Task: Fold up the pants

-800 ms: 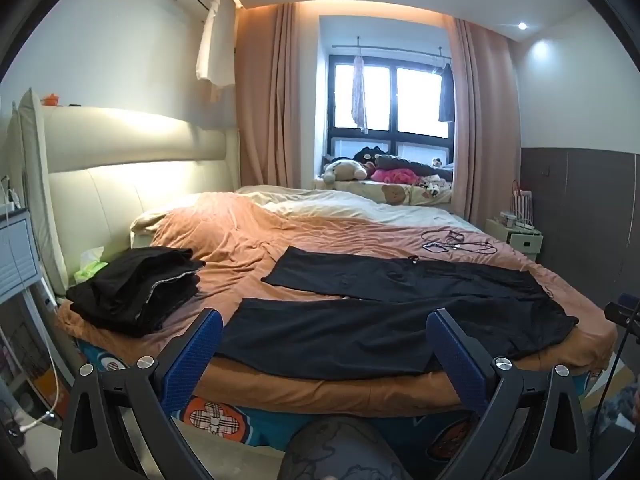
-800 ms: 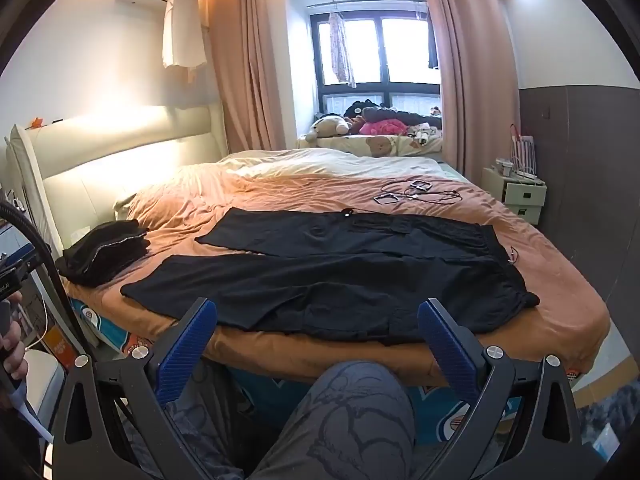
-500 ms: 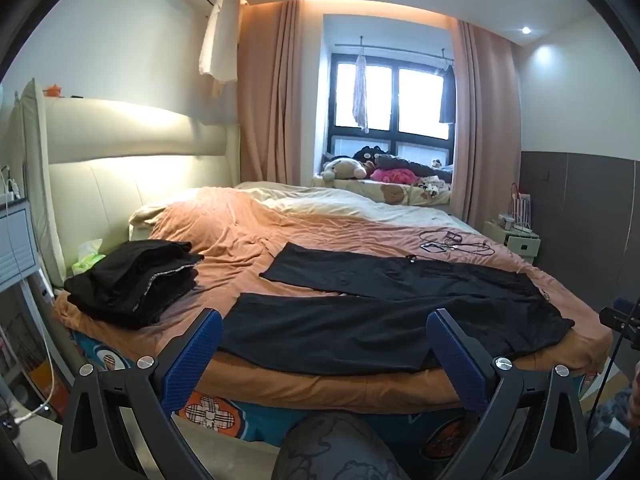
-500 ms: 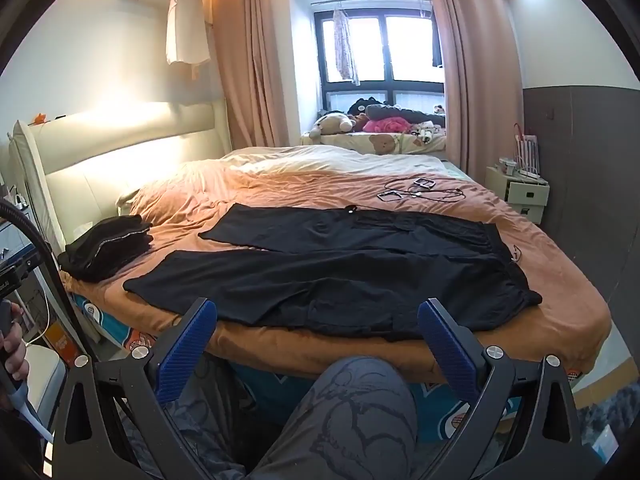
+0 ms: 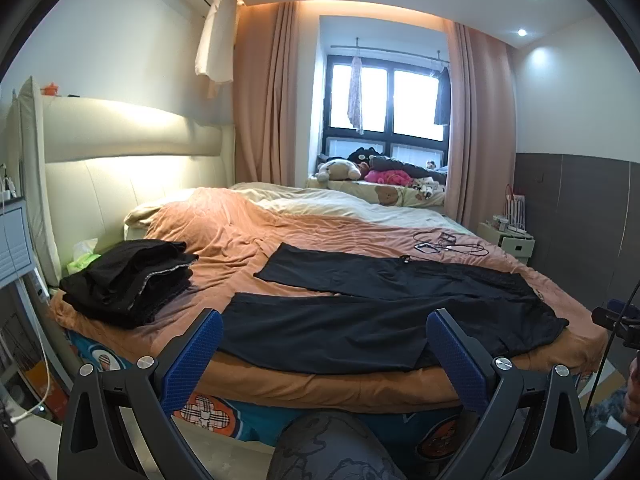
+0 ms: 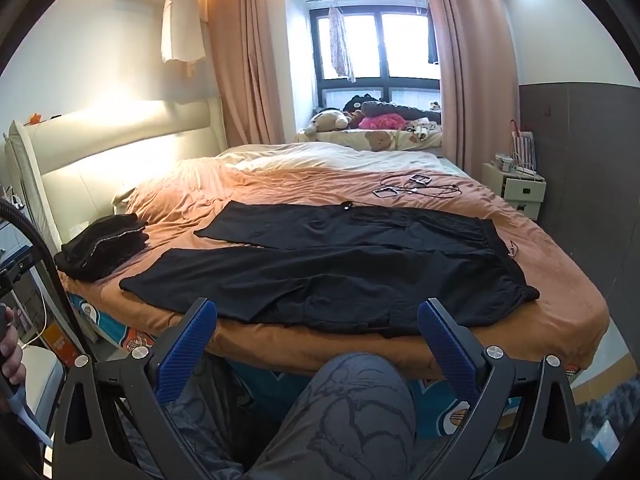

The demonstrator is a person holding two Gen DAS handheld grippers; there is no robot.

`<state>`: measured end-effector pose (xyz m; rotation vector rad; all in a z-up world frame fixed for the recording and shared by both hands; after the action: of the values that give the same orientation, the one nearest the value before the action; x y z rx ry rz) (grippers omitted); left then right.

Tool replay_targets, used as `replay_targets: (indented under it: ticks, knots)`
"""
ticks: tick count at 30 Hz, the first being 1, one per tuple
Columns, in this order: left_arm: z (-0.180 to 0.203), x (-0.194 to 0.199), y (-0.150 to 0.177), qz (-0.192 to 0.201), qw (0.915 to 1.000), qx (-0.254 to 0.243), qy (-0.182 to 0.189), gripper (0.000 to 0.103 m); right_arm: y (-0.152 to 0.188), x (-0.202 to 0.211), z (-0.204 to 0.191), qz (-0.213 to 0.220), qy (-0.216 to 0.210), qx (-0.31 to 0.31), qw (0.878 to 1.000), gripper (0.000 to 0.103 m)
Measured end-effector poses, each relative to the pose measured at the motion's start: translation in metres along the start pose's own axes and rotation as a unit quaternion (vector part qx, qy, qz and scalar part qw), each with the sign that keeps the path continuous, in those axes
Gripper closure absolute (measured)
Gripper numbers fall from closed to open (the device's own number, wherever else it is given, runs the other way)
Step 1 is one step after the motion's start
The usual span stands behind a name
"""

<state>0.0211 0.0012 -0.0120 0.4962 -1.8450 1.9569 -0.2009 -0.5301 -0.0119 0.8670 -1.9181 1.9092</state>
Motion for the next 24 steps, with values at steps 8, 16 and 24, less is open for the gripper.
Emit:
replay_targets:
  ticks: [8,16,24]
  knots:
    - [-0.0006,0.0028,-0.0007,0.002,1.0000,0.000,0.004,0.000,-0.0002,0.0000,0.0032,-0.002,-0.004,-0.006,1.000,0.002]
    - [0.0023,0.0003,-0.0011,0.011,0.9999,-0.002,0.010,0.000,0.0003,-0.0032,0.0034,-0.008,0.002,-0.005,1.000,0.002]
    - [0.0084,-0.0045,0.0063,0.000,0.9998,-0.011,0.018,0.000,0.0031,-0.0039,0.0038,-0.010,0.000,-0.011,1.000,0.002]
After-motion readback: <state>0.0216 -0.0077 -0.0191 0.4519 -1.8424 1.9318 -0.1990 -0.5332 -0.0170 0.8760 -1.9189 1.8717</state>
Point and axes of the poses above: each gripper's, at about its wrist camera, not at the fingertips, and x roughly against the way its jaws point, z to its right, y to its underside, the point moved 3 cm from there along -x, roughly the way its jaws point, and after that the axes turned 15 degrees about -z, right-handed, at the moved point
